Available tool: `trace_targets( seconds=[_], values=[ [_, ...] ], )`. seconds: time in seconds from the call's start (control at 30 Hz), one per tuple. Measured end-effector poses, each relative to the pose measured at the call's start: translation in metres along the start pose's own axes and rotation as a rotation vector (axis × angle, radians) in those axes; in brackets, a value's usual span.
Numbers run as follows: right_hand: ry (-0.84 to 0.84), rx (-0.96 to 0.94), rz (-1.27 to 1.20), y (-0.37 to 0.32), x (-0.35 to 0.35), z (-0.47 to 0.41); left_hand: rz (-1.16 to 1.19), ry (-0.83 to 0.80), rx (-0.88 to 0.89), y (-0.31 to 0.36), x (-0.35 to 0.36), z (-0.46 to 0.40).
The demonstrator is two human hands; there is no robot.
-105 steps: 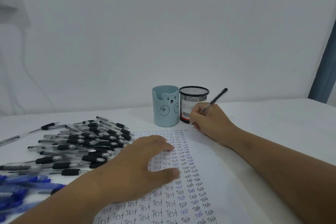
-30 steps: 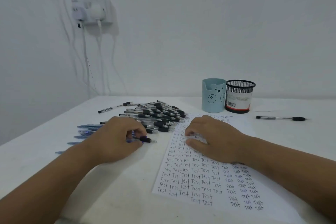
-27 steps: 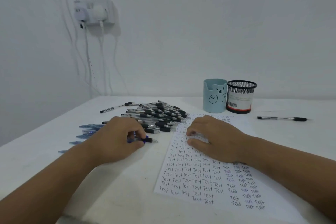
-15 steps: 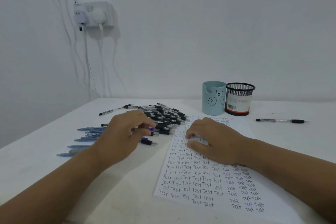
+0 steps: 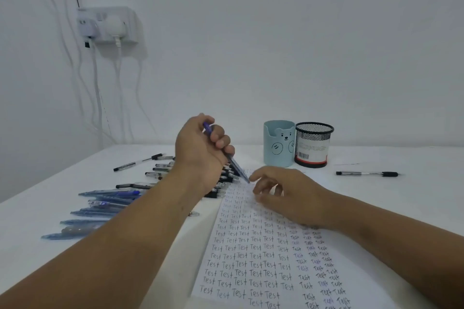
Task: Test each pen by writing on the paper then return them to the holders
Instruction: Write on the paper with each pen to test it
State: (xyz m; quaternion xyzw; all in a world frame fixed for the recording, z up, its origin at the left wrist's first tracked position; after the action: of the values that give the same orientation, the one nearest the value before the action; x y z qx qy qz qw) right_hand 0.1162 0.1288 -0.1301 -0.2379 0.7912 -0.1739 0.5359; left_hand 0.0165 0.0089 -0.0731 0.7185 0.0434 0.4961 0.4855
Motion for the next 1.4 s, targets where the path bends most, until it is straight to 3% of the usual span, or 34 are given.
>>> trace_targets(
  seconds=[0.07, 0.13, 0.2, 0.3, 0.4, 0.5, 0.57, 0.67, 0.73, 0.87, 1.07, 1.4],
  values=[
    [0.099, 0.091, -0.242, 0.013, -0.011, 0.004, 0.090, 0.058, -0.054, -0.013, 0.003, -0.009],
    [0.227, 0.090, -0.280, 0.020, -0.028, 0.007, 0.138, 0.070, -0.083, -0.022, 0.009, -0.016],
    [0.331, -0.022, -0.006, 0.015, -0.049, 0.008, 0.147, 0.046, -0.105, -0.031, 0.017, -0.023],
    [0.335, -0.143, 0.378, 0.005, -0.060, 0.006, 0.095, -0.024, -0.101, -0.041, 0.031, -0.029],
    [0.278, -0.128, 0.529, 0.008, -0.058, -0.001, -0.013, -0.107, -0.058, -0.046, 0.040, -0.027],
    [0.308, 0.060, 0.411, 0.037, -0.072, 0.002, -0.383, -0.089, 0.017, -0.053, 0.028, -0.033],
    [0.380, 0.217, 0.223, 0.062, -0.085, 0.011, -0.836, -0.057, 0.058, -0.059, 0.018, -0.034],
    [0.449, 0.356, -0.261, 0.091, -0.084, 0.019, -1.550, -0.256, 0.097, -0.084, 0.014, -0.029],
    [0.469, 0.406, -0.442, 0.103, -0.082, 0.019, -1.742, -0.381, 0.060, -0.101, 0.010, -0.025],
    [0.464, 0.412, -0.414, 0.111, -0.081, 0.013, -1.772, -0.399, 0.059, -0.106, 0.010, -0.030],
    [0.448, 0.365, -0.102, 0.111, -0.086, 0.005, -1.784, -0.391, 0.057, -0.107, 0.007, -0.035],
    [0.432, 0.432, -0.105, 0.120, -0.083, 0.008, -1.839, -0.407, 0.066, -0.109, 0.012, -0.029]
  ],
)
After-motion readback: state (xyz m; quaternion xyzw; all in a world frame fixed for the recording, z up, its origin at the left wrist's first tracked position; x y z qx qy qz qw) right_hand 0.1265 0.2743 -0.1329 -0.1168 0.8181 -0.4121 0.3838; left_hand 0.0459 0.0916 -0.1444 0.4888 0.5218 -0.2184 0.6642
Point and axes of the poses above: each hand's wrist, its own z-axis away from the middle knuckle, its own x-axis out of the palm, y = z × x, the point moved 9 cm from there along -z, towards the middle knuckle, and after that the axes turned 8 degrees about -x, right-handed, at the moved point
